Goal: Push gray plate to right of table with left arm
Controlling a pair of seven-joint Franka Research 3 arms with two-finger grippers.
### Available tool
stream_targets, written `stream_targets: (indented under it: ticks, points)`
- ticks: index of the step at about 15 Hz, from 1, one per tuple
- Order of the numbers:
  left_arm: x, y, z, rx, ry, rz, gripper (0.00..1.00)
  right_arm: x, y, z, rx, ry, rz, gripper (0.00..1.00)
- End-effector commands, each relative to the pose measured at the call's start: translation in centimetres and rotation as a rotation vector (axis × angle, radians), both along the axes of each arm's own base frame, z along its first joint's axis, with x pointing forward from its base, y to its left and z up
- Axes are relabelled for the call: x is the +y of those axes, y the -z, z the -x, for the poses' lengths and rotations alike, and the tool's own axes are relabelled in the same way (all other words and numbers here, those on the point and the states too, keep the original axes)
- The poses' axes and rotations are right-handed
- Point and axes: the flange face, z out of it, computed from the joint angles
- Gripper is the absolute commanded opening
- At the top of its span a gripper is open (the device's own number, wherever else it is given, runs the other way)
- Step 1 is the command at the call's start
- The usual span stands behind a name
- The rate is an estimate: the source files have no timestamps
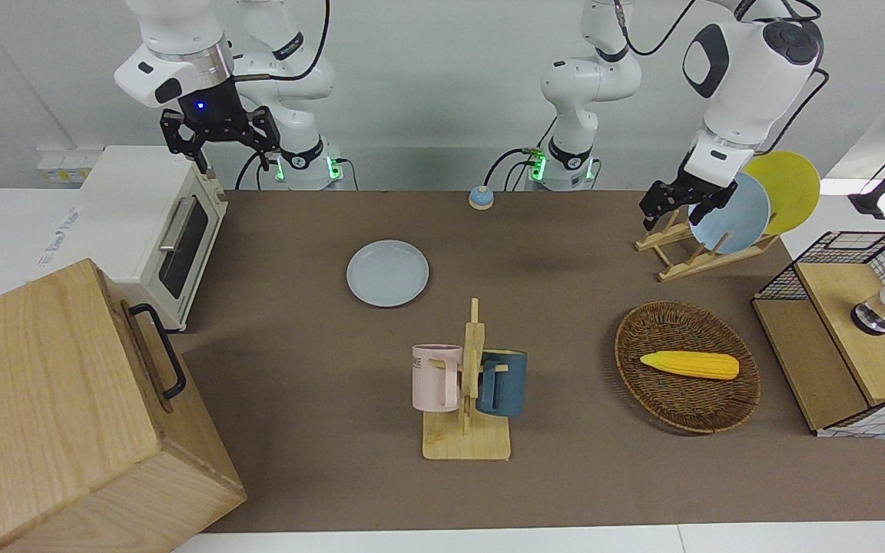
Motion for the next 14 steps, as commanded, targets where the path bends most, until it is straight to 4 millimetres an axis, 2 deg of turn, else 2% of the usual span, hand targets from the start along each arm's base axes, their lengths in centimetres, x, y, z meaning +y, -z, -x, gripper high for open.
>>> stream_targets:
  ticks: [1,6,9,14]
  points:
    - [-0.2,-1.0,0.5,0.020,0.013,-0.022,0.99,-0.3,-0.2,0.2,0.000,-0.014,-0.002,0.996]
    - [0.1,-6.4,0.6,0.030,0.015,-0.027,0.99,-0.2,-0.2,0.2,0.000,-0.015,-0.002,0.996]
    - [0.1,-7.2,0.6,0.028,0.015,-0.026,0.99,-0.2,-0.2,0.2,0.000,-0.016,-0.002,0.996]
    - [0.3,-7.7,-0.6,0.057,0.013,-0.020,0.99,-0.2,-0.2,0.2,0.000,-0.015,-0.002,0.996]
